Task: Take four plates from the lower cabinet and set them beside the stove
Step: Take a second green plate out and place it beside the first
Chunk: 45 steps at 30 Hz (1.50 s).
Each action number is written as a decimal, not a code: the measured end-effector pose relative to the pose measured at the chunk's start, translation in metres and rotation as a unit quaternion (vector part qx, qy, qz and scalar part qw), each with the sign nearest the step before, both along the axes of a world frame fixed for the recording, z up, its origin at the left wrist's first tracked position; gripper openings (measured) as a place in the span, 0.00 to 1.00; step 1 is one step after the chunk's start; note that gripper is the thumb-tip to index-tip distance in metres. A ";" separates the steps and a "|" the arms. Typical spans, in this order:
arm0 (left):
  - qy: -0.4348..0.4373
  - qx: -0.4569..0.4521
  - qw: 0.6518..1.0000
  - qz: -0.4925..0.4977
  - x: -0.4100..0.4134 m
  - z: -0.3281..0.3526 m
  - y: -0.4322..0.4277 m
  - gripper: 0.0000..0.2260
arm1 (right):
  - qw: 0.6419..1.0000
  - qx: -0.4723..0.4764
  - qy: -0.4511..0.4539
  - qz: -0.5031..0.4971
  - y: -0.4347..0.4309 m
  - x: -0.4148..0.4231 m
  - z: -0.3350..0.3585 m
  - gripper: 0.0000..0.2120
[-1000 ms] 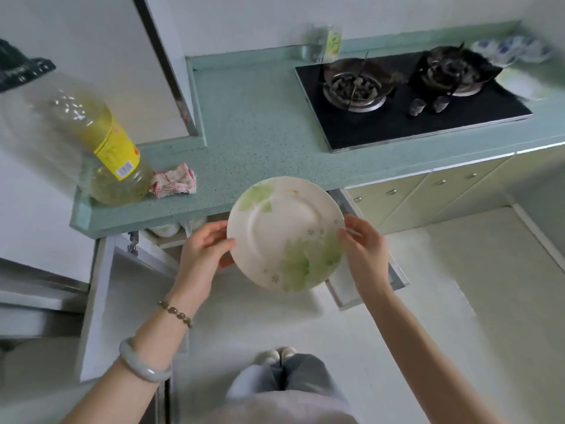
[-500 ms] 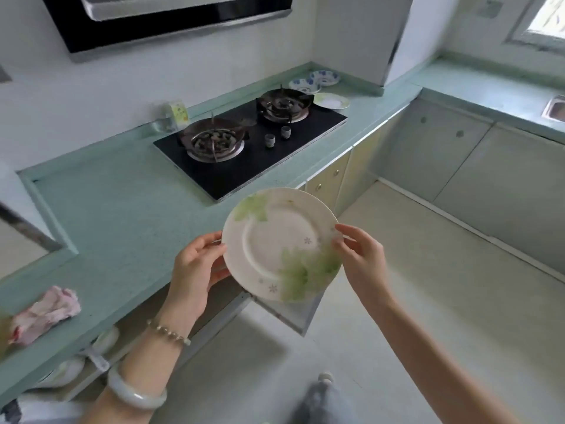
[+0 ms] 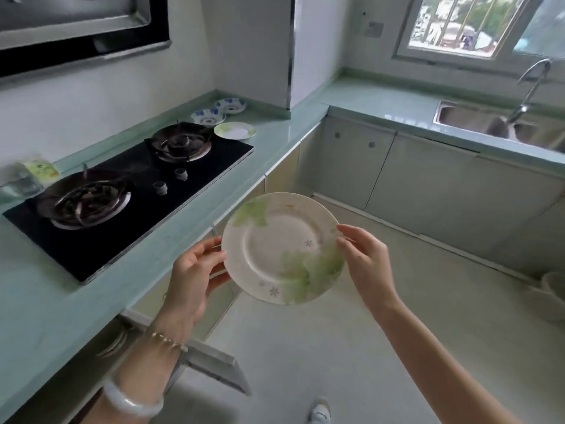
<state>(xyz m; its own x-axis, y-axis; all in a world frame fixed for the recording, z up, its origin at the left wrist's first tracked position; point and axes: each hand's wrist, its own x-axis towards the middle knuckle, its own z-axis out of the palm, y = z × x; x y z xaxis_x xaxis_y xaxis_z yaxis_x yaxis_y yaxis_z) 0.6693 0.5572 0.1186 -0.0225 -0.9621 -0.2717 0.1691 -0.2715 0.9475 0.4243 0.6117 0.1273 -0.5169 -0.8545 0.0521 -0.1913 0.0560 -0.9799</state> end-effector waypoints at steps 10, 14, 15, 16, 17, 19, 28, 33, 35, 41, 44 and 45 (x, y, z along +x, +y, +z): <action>0.015 0.005 1.000 0.026 -0.129 -0.004 -0.087 0.10 | 1.000 0.004 0.022 0.015 -0.096 -0.132 0.002 0.13; 0.010 0.011 0.999 0.035 -0.151 -0.010 -0.126 0.10 | 0.999 0.016 0.021 0.028 -0.139 -0.155 -0.007 0.13; 0.010 0.012 0.999 0.041 -0.157 -0.011 -0.138 0.10 | 0.999 0.019 0.016 0.031 -0.151 -0.159 -0.008 0.13; 0.011 0.013 0.999 0.047 -0.162 -0.013 -0.150 0.10 | 0.999 0.019 0.014 0.034 -0.163 -0.164 -0.010 0.13; 0.011 0.012 0.999 0.052 -0.168 -0.015 -0.165 0.10 | 0.999 0.019 0.015 0.037 -0.178 -0.169 -0.013 0.13; 0.012 0.010 0.998 0.058 -0.178 -0.019 -0.194 0.10 | 0.999 0.019 0.018 0.043 -0.209 -0.178 -0.016 0.13; 0.005 0.004 0.996 0.085 -0.218 -0.017 -0.365 0.10 | 0.997 0.020 0.014 0.077 -0.393 -0.221 -0.013 0.13; -0.021 -0.001 0.997 0.080 -0.230 -0.005 -0.446 0.12 | 0.996 0.020 -0.006 0.084 -0.479 -0.233 -0.011 0.12; -0.020 0.003 0.996 0.084 -0.235 -0.006 -0.472 0.13 | 0.995 0.028 -0.007 0.093 -0.510 -0.239 -0.015 0.12; -0.022 0.023 0.992 0.124 -0.256 -0.023 -0.549 0.12 | 0.990 0.057 -0.016 0.132 -0.613 -0.259 -0.030 0.13; -0.021 0.026 0.987 0.158 -0.269 -0.032 -0.586 0.13 | 0.984 0.072 -0.019 0.164 -0.670 -0.269 -0.036 0.13; -0.021 0.030 0.984 0.175 -0.276 -0.035 -0.601 0.12 | 0.981 0.079 -0.021 0.176 -0.693 -0.274 -0.038 0.13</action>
<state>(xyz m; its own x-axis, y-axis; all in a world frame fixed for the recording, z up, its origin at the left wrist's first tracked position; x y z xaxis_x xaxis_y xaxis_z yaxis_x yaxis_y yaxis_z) 0.3934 -0.0440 0.0835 0.3202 -0.8913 -0.3209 0.2230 -0.2583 0.9400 0.1501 -0.0818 0.0895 -0.1870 -0.9761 -0.1109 -0.1858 0.1460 -0.9717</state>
